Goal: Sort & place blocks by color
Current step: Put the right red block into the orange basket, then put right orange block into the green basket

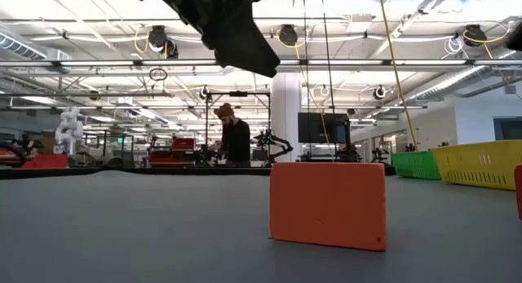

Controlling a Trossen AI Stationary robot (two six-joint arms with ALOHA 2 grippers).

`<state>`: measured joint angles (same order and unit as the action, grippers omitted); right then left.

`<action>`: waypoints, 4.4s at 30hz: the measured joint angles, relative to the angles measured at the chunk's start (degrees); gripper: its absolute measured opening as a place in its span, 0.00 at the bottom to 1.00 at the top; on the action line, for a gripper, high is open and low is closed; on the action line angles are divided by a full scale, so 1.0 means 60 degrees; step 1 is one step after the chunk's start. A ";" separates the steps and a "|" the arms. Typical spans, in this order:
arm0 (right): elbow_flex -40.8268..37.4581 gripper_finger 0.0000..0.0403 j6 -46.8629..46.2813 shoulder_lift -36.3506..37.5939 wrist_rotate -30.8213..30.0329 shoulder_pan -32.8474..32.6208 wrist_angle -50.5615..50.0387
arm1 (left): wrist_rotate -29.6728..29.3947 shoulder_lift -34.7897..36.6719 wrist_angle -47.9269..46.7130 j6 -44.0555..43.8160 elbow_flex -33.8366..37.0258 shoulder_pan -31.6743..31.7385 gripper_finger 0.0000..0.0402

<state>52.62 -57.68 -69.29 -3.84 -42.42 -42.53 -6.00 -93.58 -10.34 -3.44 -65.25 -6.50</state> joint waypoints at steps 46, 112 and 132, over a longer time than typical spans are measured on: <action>0.0000 0.48 0.4993 -0.4693 -0.0836 0.0428 0.5702 | -0.0598 -0.0004 -0.0132 -0.1844 0.0000 -0.2237 0.47; -0.0011 0.29 -0.5059 0.0531 0.2189 -0.1195 -0.3199 | -0.0605 -0.0007 -0.0752 -0.2055 0.0007 -0.2295 0.47; -0.0007 0.69 -0.5838 0.0531 0.1433 -0.1699 -0.2915 | -0.0601 -0.0007 -0.0746 -0.2068 0.0007 -0.2302 0.47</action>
<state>52.58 -92.71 -66.11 4.76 -52.62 -60.02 -9.61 -93.62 -14.82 -15.85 -65.21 -20.32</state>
